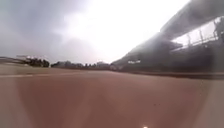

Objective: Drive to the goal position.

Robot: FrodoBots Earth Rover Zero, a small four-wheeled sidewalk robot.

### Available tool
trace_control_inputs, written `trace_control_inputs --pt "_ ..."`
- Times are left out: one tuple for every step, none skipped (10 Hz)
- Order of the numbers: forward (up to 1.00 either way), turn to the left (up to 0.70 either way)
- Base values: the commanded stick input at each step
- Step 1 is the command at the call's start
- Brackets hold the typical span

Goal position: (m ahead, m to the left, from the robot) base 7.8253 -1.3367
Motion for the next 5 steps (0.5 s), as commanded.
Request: trace_control_inputs --pt "0.7 0.0" --pt "0.7 0.0" --pt "0.7 0.0" --pt "0.7 0.0" --pt "0.7 0.0"
